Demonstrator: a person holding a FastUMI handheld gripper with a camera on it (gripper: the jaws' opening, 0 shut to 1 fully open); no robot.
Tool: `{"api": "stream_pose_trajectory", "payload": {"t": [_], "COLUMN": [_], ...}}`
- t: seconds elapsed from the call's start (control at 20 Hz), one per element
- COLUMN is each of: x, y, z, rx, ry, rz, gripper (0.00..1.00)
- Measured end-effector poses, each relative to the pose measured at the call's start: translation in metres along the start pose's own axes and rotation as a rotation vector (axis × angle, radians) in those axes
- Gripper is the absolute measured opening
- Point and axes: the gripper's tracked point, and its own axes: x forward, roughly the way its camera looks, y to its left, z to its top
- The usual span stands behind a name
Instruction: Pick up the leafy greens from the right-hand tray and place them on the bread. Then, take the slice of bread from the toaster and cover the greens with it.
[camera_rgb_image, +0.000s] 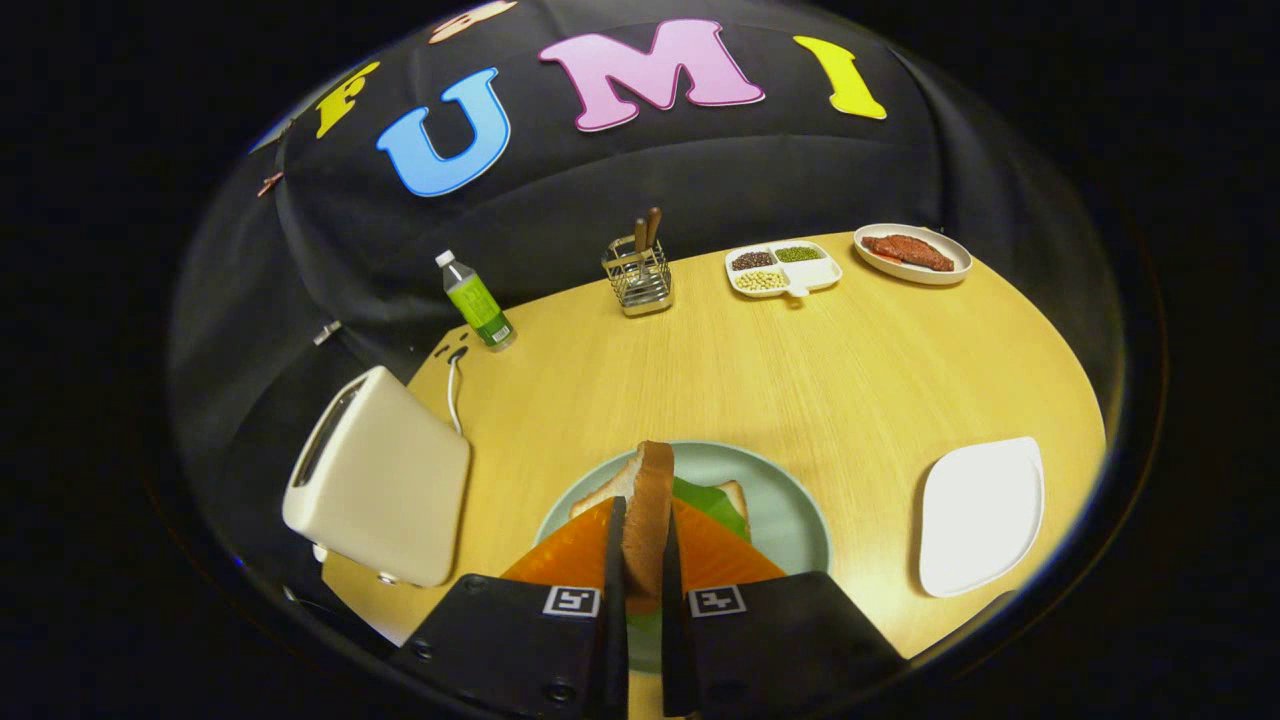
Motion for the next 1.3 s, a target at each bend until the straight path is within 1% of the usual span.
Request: {"api": "stream_pose_trajectory", "payload": {"t": [0.1,0.2,0.3,0.45,0.55,0.6,0.65,0.7,0.75,0.8,0.85,0.95,1.1,1.3], "x": [0.008,0.013,0.015,0.017,0.016,0.014,0.013,0.013,0.013,0.012,0.011,0.009,0.005,-0.011], "y": [-0.012,-0.020,-0.025,-0.032,-0.038,-0.037,-0.039,-0.041,-0.043,-0.046,-0.047,-0.047,-0.048,-0.043], "z": [-0.012,-0.013,-0.013,-0.016,-0.022,-0.022,-0.019,-0.018,-0.019,-0.018,-0.017,-0.014,-0.010,0.016], "rx": [-0.040,-0.046,-0.045,-0.043,-0.068,-0.076,-0.086,-0.093,-0.097,-0.102,-0.106,-0.115,-0.125,-0.111], "ry": [0.031,0.034,0.033,0.046,0.066,0.063,0.052,0.046,0.047,0.047,0.043,0.036,0.031,-0.018], "rz": [-0.018,-0.027,-0.036,-0.058,-0.074,-0.069,-0.076,-0.081,-0.085,-0.090,-0.095,-0.095,-0.092,-0.074], "gripper": [0.18,0.23,0.32,0.53,0.69,0.75,0.79,0.80,0.86,0.90,0.97,0.99,0.99,0.99]}}
